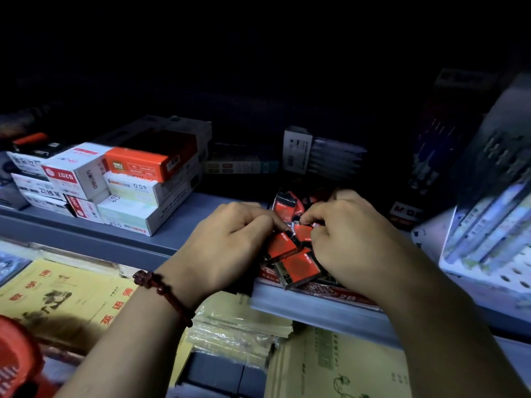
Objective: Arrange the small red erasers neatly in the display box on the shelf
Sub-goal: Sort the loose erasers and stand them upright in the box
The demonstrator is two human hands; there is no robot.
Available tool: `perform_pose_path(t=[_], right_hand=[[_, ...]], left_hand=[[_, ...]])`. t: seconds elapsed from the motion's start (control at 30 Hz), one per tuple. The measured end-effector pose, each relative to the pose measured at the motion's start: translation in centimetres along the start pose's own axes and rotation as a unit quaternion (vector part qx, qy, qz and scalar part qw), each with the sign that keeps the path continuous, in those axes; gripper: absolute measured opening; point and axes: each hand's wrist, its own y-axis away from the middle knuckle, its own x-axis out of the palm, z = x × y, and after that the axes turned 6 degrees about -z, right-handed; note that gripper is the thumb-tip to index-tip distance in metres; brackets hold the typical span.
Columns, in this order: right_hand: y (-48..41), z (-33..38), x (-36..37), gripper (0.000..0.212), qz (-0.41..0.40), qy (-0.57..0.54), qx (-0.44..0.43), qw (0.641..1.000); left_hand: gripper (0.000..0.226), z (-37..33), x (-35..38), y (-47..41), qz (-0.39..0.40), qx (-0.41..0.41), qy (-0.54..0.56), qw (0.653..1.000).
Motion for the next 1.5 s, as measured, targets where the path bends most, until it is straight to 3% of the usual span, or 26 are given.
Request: perform_pose_path(t=[0.13,0.4,0.53,0.83,0.97,1.03,1.23,1.4,1.5], right_hand=[[-0.2,-0.1,-0.1,0.041,0.019,-0.023,0.014,0.999],[-0.1,-0.7,0.1,0.022,0.022,-0.043,-0.009,0.999],[-0.1,-1.1,0.2,0.01,0.005,-0.061,-0.025,0.998],[0.0,-1.8,0.5,0.006,-0.046,-0.142,-0.023,0.989],[-0.4,-2.0,0.8,0.007,-0.074,-0.164,-0.018,0.984],[-0.5,-2.2,0.9,0.009,-0.076,-0.17,-0.019,0.982],[-0.6,-2.4,0.6,0.021,-0.015,-0.14,-0.037,0.989],[-0.7,-2.7,0.9,0.005,-0.04,-0.162,-0.035,0.985],[-0.7,-2.9,0.9,0.005,-0.067,-0.198,-0.023,0.978]], left_hand=[[0.047,0.0,0.2,0.0,-0.005,0.007,-0.001,1.0],[0.049,0.0,0.0,0.1,0.01,0.007,-0.011,1.0],[0.049,-0.2,0.0,0.0,0.023,0.004,-0.01,1.0],[0.039,-1.0,0.3,-0.4,0.03,-0.03,-0.014,0.999],[0.065,-1.1,0.2,-0.6,0.05,-0.034,-0.005,0.998],[0.067,-1.2,0.2,-0.6,0.053,-0.037,0.008,0.998],[0.05,-1.4,0.1,-0.5,0.071,-0.038,0.035,0.996],[0.038,-1.7,0.0,-0.6,0.067,-0.063,0.07,0.993],[0.02,-1.8,0.1,-0.6,0.054,-0.074,0.081,0.992]])
